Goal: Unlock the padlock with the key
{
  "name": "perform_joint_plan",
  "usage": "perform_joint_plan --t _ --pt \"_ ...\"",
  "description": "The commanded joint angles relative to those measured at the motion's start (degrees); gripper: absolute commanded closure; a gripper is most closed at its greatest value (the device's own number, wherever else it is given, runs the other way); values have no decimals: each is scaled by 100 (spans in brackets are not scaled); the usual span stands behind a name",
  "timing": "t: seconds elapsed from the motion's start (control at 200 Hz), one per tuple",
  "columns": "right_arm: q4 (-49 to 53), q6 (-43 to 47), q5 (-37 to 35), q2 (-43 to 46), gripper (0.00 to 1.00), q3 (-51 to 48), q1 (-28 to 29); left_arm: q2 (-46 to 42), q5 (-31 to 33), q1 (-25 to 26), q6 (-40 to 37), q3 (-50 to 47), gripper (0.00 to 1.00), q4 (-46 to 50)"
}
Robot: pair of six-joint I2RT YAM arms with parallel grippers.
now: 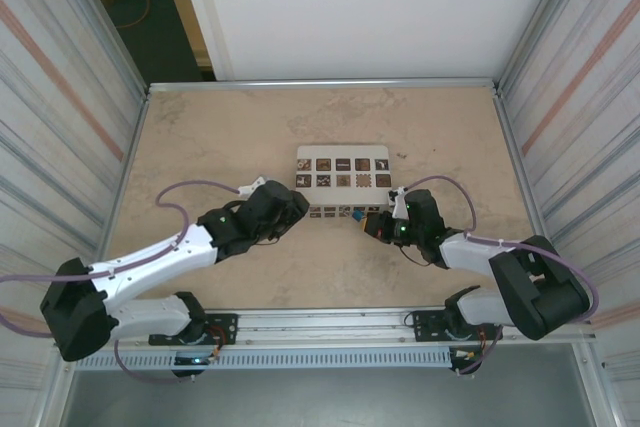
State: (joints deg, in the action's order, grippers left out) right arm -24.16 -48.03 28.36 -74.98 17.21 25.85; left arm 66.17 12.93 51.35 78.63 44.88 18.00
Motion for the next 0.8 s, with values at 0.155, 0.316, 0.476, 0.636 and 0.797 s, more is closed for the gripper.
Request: perform_joint_plan --t 0.155,0.316,0.476,0.636,0.797 --pt "729 -5 -222 253 77 8 -18 -389 -159 -532 -591 -264 35 228" --pt "1251 333 -348 619 63 163 -75 -430 -607 -964 -1394 -255 29 171" --pt "1414 652 -200 915 44 268 -280 -339 -1276 -1444 -2121 -248 24 -34" --pt "1456 837 130 968 26 374 -605 20 -2028 -1908 -2653 -147 22 -384" --pt "1608 1052 262 961 4 450 -964 680 -2691 -2146 -3114 203 21 -577"
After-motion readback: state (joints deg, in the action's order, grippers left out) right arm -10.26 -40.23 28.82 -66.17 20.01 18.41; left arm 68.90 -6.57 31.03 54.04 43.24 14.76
